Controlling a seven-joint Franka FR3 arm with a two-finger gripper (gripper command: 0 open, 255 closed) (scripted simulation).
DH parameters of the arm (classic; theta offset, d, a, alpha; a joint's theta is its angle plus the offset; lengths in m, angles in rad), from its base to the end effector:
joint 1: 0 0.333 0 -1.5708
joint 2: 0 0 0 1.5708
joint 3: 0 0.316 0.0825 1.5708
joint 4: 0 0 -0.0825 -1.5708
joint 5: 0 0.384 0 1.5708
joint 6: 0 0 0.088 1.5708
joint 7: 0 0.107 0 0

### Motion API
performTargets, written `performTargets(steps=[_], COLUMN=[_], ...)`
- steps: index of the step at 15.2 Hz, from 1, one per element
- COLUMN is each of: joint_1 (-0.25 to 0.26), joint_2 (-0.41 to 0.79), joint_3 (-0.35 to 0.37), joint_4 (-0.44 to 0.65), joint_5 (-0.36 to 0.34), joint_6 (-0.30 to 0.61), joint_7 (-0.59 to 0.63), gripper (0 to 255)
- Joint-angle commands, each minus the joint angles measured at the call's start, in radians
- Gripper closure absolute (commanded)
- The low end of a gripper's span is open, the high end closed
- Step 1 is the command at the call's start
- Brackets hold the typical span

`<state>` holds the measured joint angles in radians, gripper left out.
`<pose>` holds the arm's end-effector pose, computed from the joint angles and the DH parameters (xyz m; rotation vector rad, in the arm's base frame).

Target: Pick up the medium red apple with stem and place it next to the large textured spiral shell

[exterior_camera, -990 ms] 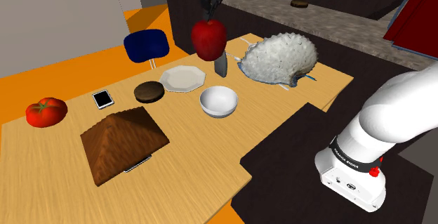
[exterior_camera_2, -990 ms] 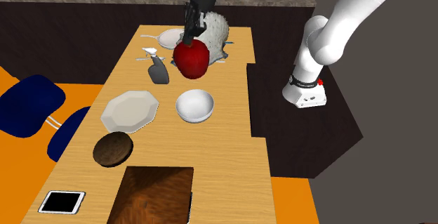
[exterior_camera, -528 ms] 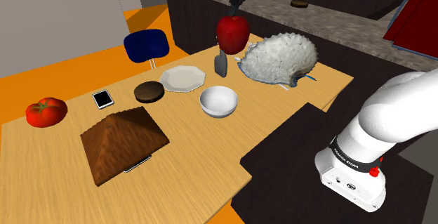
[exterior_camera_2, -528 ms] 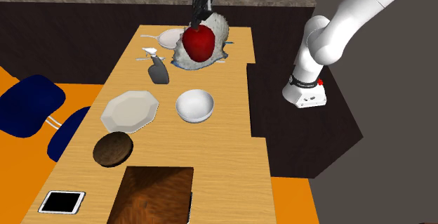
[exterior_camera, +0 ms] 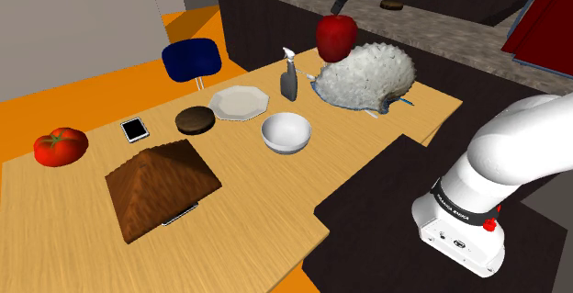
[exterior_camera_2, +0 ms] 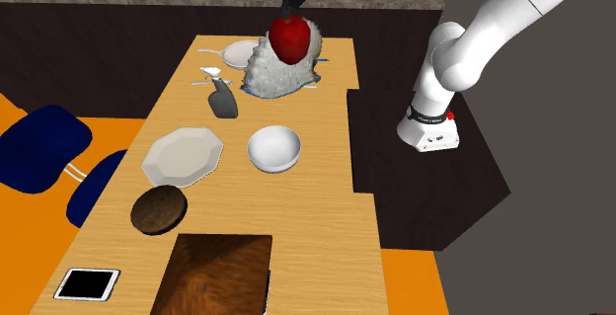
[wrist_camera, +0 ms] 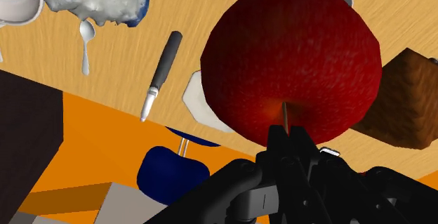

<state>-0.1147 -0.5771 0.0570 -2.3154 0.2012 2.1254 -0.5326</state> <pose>0.4116 -0.0105 0.5945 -2.9772 -0.6022 -0.6404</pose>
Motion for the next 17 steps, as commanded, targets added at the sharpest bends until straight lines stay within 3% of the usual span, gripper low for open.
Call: performTargets(steps=[1,6,17], joint_1=[-0.011,-0.042,-0.036], joint_2=[0.0,0.014,0.019], joint_3=[-0.042,-0.149,-0.153], joint_4=[-0.002,0.017,-0.125], joint_5=[-0.005,-0.018,-0.001], joint_6=[-0.006,-0.032,0.113], joint_7=[-0.051,-0.175,-0.207], gripper=[255,255,255])
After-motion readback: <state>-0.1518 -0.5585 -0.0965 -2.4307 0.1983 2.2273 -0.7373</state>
